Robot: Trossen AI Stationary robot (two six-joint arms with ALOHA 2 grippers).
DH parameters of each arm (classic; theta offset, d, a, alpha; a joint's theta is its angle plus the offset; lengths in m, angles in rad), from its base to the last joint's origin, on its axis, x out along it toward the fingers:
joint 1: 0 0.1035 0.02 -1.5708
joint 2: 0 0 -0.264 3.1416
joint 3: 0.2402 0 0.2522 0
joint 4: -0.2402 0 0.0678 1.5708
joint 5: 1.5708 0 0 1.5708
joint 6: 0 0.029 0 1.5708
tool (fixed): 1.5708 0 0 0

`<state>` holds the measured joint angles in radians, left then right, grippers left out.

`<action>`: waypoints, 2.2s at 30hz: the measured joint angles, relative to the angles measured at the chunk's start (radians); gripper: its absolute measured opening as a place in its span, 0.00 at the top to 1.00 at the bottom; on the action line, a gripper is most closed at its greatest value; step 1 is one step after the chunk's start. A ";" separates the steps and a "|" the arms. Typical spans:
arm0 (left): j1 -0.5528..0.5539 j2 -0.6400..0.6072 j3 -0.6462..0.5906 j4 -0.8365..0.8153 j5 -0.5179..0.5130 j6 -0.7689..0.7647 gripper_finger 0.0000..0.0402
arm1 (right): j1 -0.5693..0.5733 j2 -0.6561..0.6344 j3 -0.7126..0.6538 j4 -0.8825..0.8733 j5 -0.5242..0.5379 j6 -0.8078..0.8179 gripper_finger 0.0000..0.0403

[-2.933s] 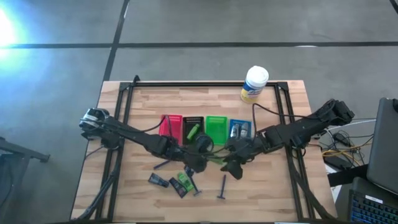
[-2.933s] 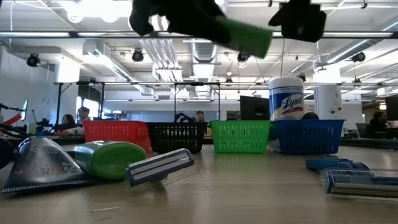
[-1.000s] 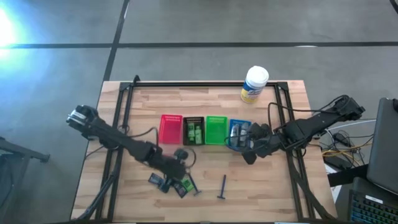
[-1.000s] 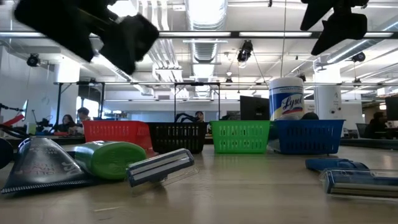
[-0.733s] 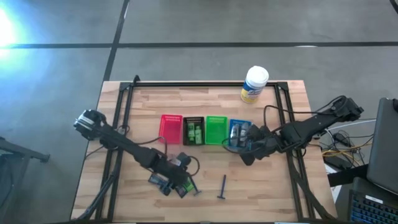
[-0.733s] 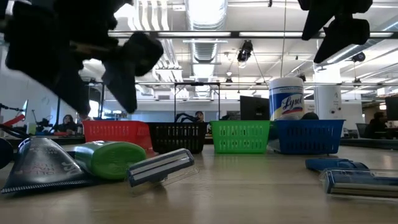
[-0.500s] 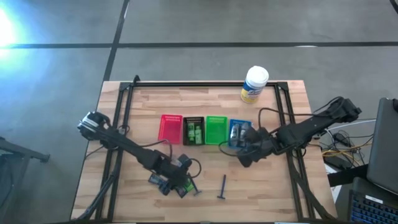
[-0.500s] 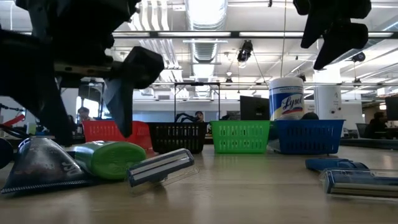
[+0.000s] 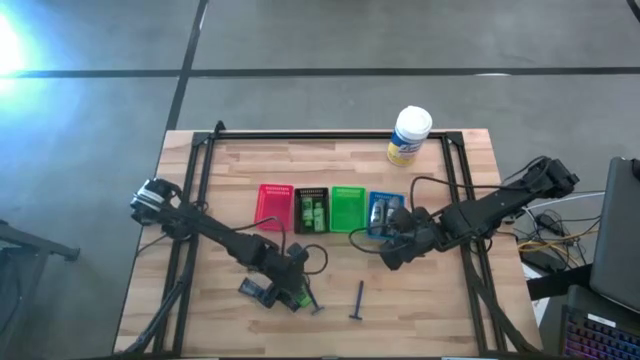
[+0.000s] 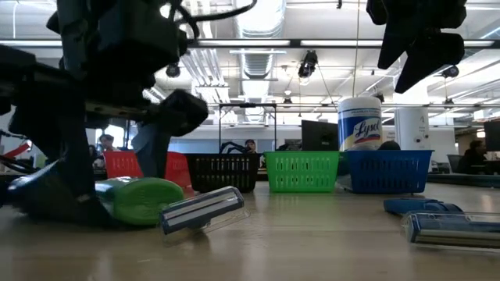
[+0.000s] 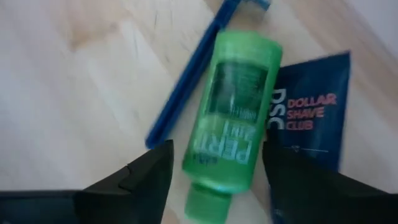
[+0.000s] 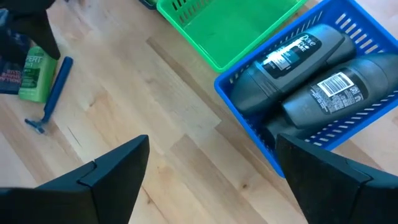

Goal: Pick & Place Travel size toiletries
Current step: Put the green shampoo into the black bin, then put the blue shave cream into the red bin

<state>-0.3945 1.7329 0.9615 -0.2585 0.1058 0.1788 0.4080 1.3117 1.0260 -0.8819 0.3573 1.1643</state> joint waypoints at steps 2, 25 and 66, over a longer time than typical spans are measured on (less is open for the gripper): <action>0.001 0.001 0.002 -0.008 0.024 -0.024 0.41 | 0.000 -0.001 0.000 0.001 0.000 0.007 0.16; 0.006 -0.063 0.023 -0.100 -0.041 -0.257 0.61 | 0.000 -0.004 -0.002 -0.001 0.008 0.001 0.14; 0.311 -0.117 0.002 0.045 -0.625 -1.479 0.36 | -0.007 -0.016 -0.002 -0.024 0.110 0.239 0.16</action>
<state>-0.0834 1.6158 0.9634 -0.2138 -0.5190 -1.3003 0.4011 1.2957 1.0241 -0.9062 0.4668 1.4033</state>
